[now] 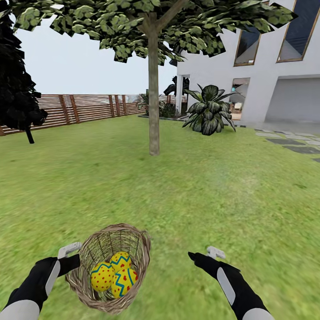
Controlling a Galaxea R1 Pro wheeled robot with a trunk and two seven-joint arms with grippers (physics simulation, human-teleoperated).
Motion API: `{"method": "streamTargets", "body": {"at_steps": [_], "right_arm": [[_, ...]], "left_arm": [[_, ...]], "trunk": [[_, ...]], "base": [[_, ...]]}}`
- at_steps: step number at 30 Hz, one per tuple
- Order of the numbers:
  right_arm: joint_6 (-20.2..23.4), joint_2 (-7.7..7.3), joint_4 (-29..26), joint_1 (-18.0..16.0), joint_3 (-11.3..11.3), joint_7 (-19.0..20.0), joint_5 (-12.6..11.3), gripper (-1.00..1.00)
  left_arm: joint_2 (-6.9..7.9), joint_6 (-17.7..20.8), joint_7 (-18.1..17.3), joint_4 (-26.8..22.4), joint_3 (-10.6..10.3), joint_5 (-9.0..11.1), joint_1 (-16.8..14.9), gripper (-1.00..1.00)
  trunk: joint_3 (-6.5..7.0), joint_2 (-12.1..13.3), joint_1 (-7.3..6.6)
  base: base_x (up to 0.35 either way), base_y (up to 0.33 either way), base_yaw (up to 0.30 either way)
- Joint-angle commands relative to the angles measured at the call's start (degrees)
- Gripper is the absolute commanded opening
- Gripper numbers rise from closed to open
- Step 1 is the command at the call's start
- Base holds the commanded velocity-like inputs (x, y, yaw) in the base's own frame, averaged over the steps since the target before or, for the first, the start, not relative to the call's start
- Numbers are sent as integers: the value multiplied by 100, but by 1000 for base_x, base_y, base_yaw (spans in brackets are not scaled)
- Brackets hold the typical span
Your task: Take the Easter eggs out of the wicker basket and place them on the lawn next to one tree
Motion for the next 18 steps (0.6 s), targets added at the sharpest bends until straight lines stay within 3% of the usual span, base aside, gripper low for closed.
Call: {"method": "streamTargets", "body": {"at_steps": [1,18], "right_arm": [[40,7,-5,-3,-36,23,-24,100],[40,7,-2,-3,-36,22,-15,100]], "left_arm": [[-3,34,-30,-12,23,32,-5,-100],[-3,34,-30,-12,22,32,-5,-100]], "trunk": [[-6,-4,3],[-6,-4,3]], "base": [[264,0,0],[264,0,0]]}}
